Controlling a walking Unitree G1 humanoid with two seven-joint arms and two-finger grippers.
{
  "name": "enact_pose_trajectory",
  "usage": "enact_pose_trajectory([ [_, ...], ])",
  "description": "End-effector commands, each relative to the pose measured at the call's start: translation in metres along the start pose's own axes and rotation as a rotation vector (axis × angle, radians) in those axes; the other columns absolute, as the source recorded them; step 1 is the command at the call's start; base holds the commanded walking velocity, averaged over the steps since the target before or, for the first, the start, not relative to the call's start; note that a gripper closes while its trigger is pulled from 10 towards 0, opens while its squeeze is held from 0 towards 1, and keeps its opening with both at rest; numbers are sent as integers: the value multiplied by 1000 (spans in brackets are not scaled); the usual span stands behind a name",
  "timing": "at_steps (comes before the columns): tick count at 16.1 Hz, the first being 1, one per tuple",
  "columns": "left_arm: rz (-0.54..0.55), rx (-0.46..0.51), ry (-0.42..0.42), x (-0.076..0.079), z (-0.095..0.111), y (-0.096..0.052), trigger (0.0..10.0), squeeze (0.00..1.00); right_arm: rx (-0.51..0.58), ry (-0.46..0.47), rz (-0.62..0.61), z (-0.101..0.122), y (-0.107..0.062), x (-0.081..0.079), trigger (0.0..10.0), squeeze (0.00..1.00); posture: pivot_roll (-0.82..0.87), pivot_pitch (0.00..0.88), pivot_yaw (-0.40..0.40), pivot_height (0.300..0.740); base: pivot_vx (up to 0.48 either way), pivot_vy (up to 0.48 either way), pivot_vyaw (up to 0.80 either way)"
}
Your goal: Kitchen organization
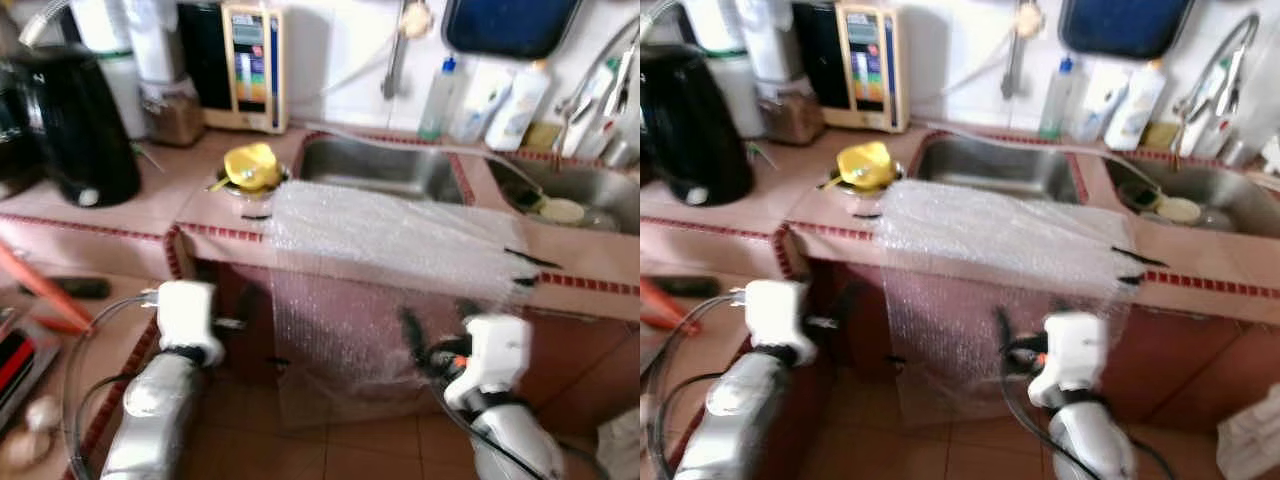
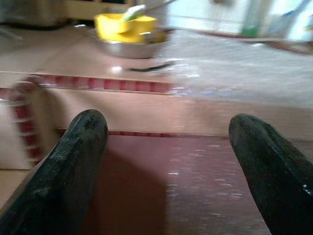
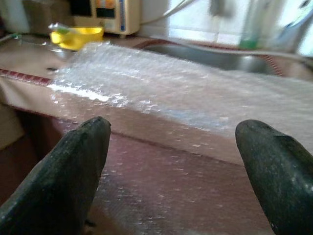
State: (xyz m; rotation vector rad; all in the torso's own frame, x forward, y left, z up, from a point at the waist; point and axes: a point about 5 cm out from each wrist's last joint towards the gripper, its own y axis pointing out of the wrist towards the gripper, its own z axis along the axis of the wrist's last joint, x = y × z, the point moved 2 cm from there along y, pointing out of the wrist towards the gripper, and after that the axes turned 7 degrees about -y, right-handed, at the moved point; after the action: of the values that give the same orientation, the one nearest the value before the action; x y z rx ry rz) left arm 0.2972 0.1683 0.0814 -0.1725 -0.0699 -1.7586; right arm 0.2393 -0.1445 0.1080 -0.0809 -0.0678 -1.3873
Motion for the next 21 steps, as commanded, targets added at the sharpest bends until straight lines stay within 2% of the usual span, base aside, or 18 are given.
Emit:
enact_pose_trajectory([
  [1, -34, -2, -1, 13, -1, 4, 10000, 0, 0, -28, -28, 1, -2, 11, 10000, 0, 75, 0, -30, 740, 0, 0, 0],
  [3, -38, -8, 13, 15, -2, 3, 10000, 0, 4, -14, -32, 2, -1, 11, 10000, 0, 77, 0, -31, 740, 0, 0, 0],
  [5, -35, -17, -8, 15, -4, 2, 10000, 0, -9, -17, -30, 0, -1, 10, 10000, 0, 77, 0, -31, 740, 0, 0, 0],
  [9, -5, -31, -8, 12, -6, 2, 10000, 0, -10, -18, -30, -1, -1, 10, 10000, 0, 81, 0, -30, 740, 0, 0, -703],
  [12, 3, -30, 22, 10, -4, 2, 10000, 0, -8, -13, -28, -1, 0, 8, 10000, 0, 85, 0, -27, 740, 0, 0, 0],
  [21, 14, -39, 19, 8, -6, 2, 10000, 0, -4, -27, -23, -1, 0, 6, 10000, 0, 84, 0, -24, 740, 0, 0, 49],
])
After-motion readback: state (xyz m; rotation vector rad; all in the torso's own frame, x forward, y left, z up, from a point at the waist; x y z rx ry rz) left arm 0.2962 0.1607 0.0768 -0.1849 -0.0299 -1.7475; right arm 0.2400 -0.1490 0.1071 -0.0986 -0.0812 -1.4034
